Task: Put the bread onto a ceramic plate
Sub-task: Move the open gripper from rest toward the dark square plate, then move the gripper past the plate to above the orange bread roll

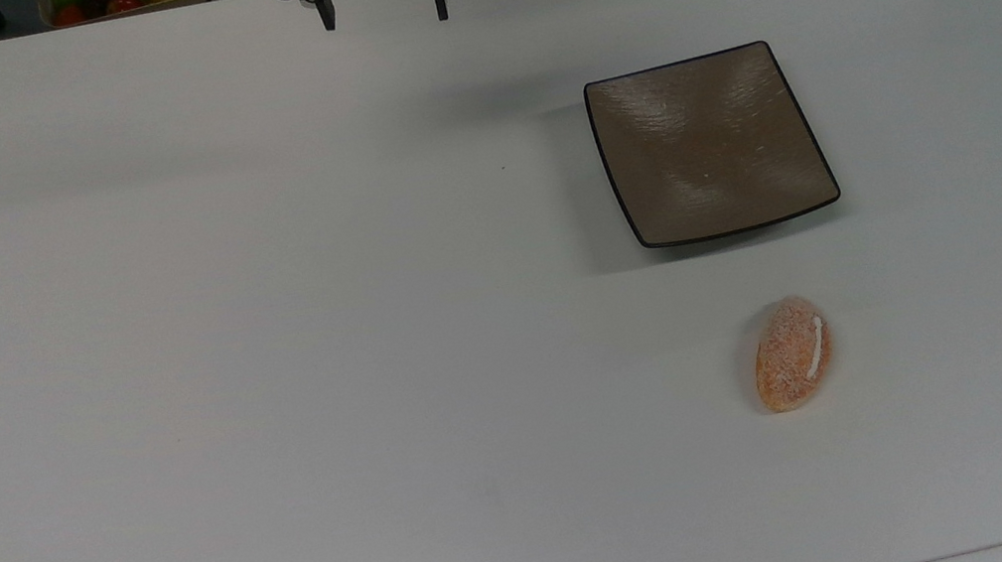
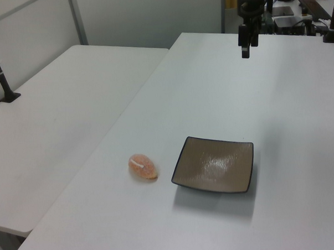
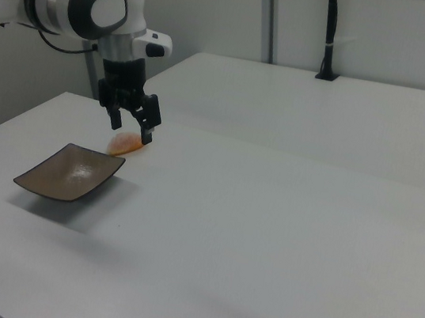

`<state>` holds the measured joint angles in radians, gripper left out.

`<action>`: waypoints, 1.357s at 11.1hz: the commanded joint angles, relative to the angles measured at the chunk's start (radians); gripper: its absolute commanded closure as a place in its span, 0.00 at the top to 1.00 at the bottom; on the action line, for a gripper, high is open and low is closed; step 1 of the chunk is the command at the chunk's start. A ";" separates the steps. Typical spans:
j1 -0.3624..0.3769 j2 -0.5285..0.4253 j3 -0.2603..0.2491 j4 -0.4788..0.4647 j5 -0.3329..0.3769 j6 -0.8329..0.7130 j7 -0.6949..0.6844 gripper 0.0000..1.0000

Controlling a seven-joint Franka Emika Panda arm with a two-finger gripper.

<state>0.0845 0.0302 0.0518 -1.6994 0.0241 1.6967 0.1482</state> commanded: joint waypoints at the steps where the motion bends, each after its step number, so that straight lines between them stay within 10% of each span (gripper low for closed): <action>1: 0.018 0.017 -0.014 -0.009 0.013 0.024 -0.010 1.00; 15: 0.171 0.304 0.002 0.125 -0.057 0.521 0.414 1.00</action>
<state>0.2096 0.2268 0.0567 -1.6527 0.0217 2.1091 0.4271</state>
